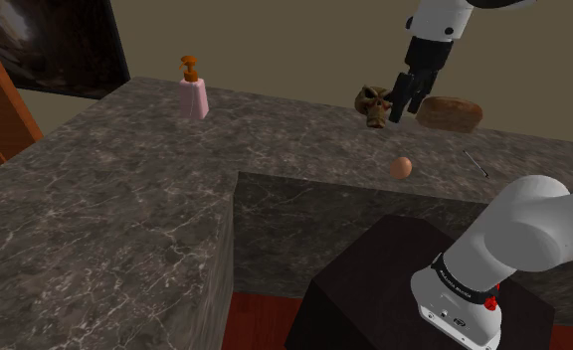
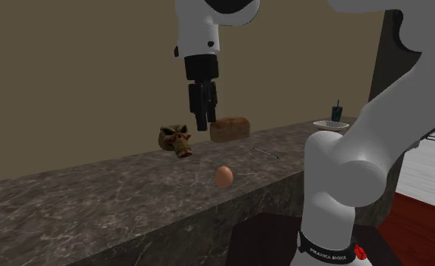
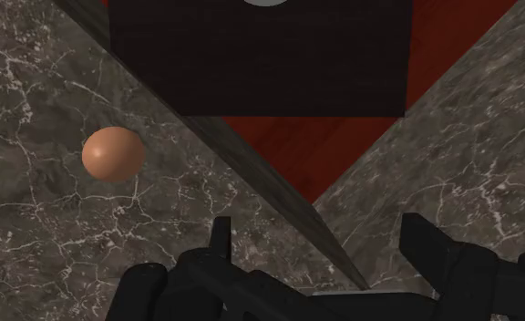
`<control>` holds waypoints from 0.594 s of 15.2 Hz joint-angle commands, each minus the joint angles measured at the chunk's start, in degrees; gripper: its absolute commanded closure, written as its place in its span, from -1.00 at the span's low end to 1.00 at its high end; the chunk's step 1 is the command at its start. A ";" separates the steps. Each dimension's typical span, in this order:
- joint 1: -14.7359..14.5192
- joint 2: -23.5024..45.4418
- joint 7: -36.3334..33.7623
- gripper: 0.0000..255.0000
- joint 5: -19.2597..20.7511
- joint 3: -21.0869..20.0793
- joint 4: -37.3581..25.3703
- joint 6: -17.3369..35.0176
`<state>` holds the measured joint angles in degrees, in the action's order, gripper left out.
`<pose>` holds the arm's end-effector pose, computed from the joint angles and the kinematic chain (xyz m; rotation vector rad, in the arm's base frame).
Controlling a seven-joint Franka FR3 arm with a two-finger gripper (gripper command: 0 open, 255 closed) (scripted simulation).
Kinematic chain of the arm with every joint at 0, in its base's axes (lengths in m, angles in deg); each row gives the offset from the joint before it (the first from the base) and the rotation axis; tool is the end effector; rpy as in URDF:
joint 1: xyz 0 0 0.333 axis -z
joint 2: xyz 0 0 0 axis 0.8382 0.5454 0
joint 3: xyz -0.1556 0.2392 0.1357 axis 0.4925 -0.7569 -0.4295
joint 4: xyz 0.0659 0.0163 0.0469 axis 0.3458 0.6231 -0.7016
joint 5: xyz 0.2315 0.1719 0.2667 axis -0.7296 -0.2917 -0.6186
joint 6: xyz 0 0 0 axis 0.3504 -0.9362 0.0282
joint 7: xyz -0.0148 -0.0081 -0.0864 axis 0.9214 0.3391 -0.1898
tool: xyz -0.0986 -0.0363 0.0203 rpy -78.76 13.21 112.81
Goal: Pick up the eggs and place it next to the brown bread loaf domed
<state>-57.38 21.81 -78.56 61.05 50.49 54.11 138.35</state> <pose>0.3135 0.0060 0.5621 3.1345 0.0109 -0.1336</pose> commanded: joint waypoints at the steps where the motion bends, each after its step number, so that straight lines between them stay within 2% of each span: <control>1: 0.00 0.00 0.00 -1.00 0.00 0.00 0.00 0.00; 9: 7.65 -4.57 -0.19 -1.00 1.19 9.43 13.29 14.26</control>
<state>-50.62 17.85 -78.42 62.30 58.98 65.81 150.84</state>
